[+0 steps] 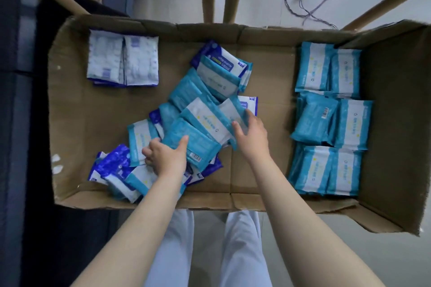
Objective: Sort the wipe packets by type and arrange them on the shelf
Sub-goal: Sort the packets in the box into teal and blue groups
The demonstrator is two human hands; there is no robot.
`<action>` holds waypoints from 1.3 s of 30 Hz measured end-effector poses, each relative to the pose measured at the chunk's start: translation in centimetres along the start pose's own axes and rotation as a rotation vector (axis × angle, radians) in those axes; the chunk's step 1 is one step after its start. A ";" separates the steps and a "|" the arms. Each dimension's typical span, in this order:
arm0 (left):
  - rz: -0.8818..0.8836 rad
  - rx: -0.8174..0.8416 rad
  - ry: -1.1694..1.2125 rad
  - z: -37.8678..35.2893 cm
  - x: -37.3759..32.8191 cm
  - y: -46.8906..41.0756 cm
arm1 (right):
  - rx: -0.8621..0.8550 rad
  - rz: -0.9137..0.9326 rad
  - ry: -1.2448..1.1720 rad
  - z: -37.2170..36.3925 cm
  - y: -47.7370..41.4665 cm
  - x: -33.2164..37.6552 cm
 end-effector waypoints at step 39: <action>-0.398 0.745 0.330 -22.7 -6.0 20.2 | -0.523 -0.394 -0.292 18.4 11.3 -22.8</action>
Point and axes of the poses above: each hand's wrist, its own y-axis away from the middle knuckle, its own z-axis out of the back of the hand, x = y × z, the point moved 7 cm from there along -y, towards the middle knuckle, and after that the axes turned 9 degrees about z, right-handed, at the moved point
